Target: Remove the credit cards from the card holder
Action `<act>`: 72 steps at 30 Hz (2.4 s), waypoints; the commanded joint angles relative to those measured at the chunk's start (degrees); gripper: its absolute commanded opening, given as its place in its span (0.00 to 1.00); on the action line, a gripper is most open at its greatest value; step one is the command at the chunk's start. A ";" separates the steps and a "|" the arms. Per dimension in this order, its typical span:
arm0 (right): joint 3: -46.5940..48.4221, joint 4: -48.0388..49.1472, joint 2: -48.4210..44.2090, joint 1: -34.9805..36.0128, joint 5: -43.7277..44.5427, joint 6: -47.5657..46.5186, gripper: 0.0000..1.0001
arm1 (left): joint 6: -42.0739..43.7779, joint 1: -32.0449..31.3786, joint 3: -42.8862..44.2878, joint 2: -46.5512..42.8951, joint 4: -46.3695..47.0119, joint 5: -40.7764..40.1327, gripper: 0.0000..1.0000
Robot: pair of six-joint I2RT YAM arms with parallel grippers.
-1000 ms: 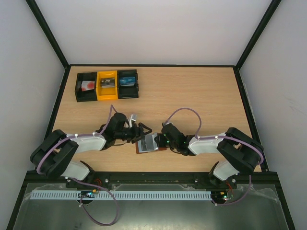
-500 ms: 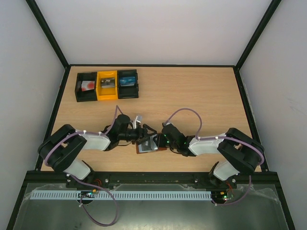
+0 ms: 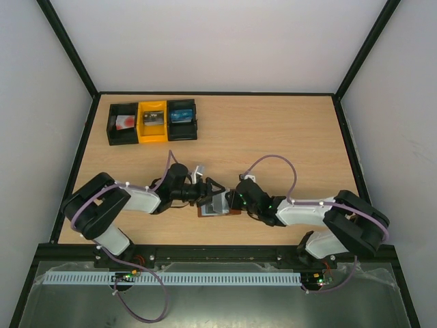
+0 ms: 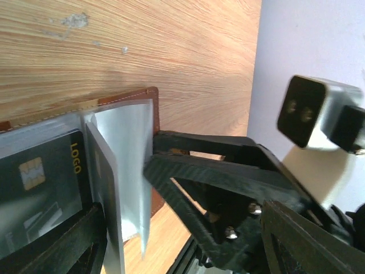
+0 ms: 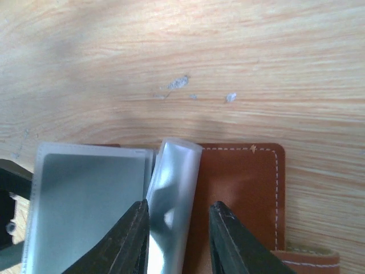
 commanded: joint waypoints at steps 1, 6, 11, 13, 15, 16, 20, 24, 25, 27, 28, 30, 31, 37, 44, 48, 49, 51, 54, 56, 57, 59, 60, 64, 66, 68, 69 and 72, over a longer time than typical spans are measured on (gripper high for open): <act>-1.09 -2.06 -2.50 -0.04 4.73 -0.03 0.28 | -0.01 -0.29 1.18 1.83 5.26 0.72 0.74; -2.79 0.02 -3.87 -0.05 4.49 -0.14 0.28 | -4.43 -0.50 1.43 3.68 12.99 2.92 0.74; -3.13 -2.72 -6.80 -0.03 7.65 0.32 0.26 | -5.73 -1.78 1.98 5.17 15.74 2.67 0.74; -3.47 -3.99 -8.53 -0.06 8.84 0.63 0.26 | -5.76 -2.31 2.45 6.26 16.18 2.69 0.74; -3.87 -5.16 -10.63 -0.04 9.72 0.96 0.26 | -5.99 -2.76 2.83 7.49 17.09 2.83 0.73; -4.05 -5.68 -11.74 -0.05 10.09 1.05 0.27 | -6.10 -3.02 3.12 8.18 17.52 2.87 0.73; -4.42 -7.70 -15.98 -0.05 11.02 1.69 0.27 | -5.90 -3.34 3.41 9.51 18.37 2.55 0.73; -5.43 -6.95 -20.48 -0.01 8.45 1.76 0.31 | -3.91 -3.36 3.79 8.64 15.31 1.61 0.72; -5.64 -6.46 -21.29 0.01 7.02 1.68 0.32 | -3.08 -3.31 4.02 8.19 13.84 1.19 0.72; -5.68 -5.60 -22.35 -0.01 3.86 1.83 0.34 | -1.81 -3.23 4.10 6.95 11.11 -0.05 0.72; -5.65 -5.21 -22.59 -0.05 2.31 2.10 0.35 | -1.40 -3.17 3.95 6.36 10.30 -0.83 0.72; -5.18 -5.22 -22.66 -0.04 0.02 2.53 0.34 | -0.47 -3.11 4.09 5.75 8.26 -2.06 0.72; -4.84 -5.57 -22.72 -0.03 -0.63 2.55 0.34 | -0.07 -3.04 4.38 5.73 7.49 -2.20 0.72; -2.87 -6.14 -24.17 -0.05 -5.70 1.67 0.25 | -1.22 -2.52 3.48 4.73 7.62 -2.79 0.69; -0.74 -3.26 -20.72 0.28 -11.49 2.61 0.21 | -0.96 -0.36 1.02 1.26 5.00 -4.74 0.66; 0.87 -2.98 -17.45 0.96 -12.19 2.44 0.19 | 0.00 0.81 0.20 -0.15 2.20 -5.27 0.61; 1.26 -3.22 -16.66 1.05 -11.95 2.38 0.19 | 0.34 0.96 0.05 -0.32 1.56 -5.33 0.61; 1.96 -3.68 -15.16 1.08 -11.16 2.21 0.19 | 0.84 1.11 -0.28 -0.62 0.39 -5.87 0.60; 2.60 -3.60 -12.63 1.14 -10.91 2.22 0.19 | 1.67 1.11 -0.61 -0.78 -2.03 -7.16 0.56; 2.78 -3.26 -11.02 1.17 -10.99 2.41 0.19 | 2.24 1.12 -0.75 -0.85 -3.28 -7.82 0.54; 2.80 -3.33 -10.21 1.25 -10.70 2.55 0.18 | 2.40 1.12 -1.00 -0.77 -3.59 -8.12 0.53; 2.73 -3.31 -8.58 1.28 -10.22 2.75 0.18 | 2.64 1.12 -1.45 -0.55 -3.62 -8.49 0.50; 2.65 -3.48 -7.93 1.26 -9.84 2.90 0.18 | 2.82 1.12 -1.61 -0.44 -3.66 -8.65 0.49; 2.99 -7.52 -6.14 1.33 -5.82 2.52 0.17 | 3.42 1.12 -1.72 0.00 -4.44 -9.21 0.48; 2.73 -9.27 -6.23 1.35 -3.57 2.17 0.17 | 3.68 1.11 -1.84 0.19 -4.79 -9.53 0.47; 2.27 -10.37 -6.29 1.34 -1.96 1.74 0.16 | 3.88 1.12 -1.86 0.62 -4.99 -9.70 0.47; 2.10 -10.70 -6.29 1.30 -1.36 1.55 0.16 | 3.95 1.12 -1.85 0.84 -4.96 -9.61 0.47; 1.16 -10.49 -6.97 1.34 0.50 1.33 0.13 | 4.09 1.12 -1.68 1.49 -4.54 -9.30 0.46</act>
